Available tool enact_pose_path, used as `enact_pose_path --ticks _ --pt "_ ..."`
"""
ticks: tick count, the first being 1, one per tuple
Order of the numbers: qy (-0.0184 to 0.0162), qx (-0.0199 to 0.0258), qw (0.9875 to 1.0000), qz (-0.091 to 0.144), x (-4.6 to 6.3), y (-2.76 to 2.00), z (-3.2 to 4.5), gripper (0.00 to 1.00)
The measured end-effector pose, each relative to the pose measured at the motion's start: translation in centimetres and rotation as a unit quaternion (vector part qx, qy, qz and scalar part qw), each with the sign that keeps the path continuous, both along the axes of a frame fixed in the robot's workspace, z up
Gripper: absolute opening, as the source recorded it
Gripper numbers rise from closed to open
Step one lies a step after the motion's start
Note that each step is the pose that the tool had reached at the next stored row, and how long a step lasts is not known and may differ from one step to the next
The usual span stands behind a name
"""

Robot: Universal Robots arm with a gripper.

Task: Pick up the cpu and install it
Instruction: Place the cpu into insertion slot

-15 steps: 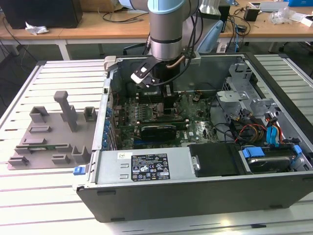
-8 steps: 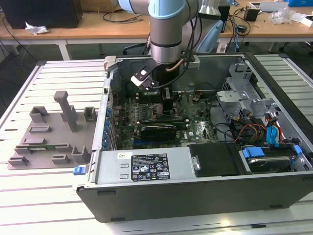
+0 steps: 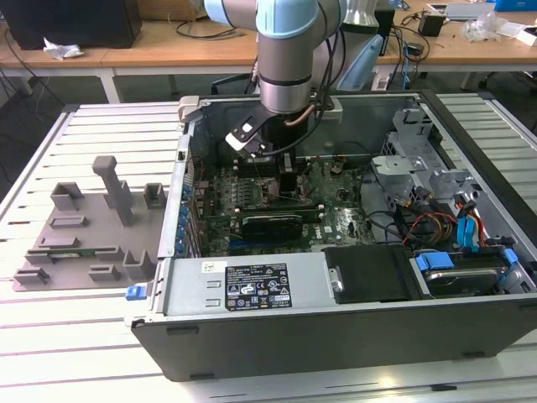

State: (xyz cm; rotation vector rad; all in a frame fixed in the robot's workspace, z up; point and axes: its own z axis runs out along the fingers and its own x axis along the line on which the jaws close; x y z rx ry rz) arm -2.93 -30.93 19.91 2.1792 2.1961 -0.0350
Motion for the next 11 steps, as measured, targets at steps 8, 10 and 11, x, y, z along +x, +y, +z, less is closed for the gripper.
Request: enact_pose_path --ticks 8,10,11 --pt "0.0003 0.0016 1.0000 0.001 0.17 0.01 -0.12 0.55" --pt "0.0004 0.0016 1.0000 0.003 0.23 0.01 -0.12 0.55" --pt "0.0003 0.0016 1.0000 0.003 0.24 0.01 -0.12 0.55"
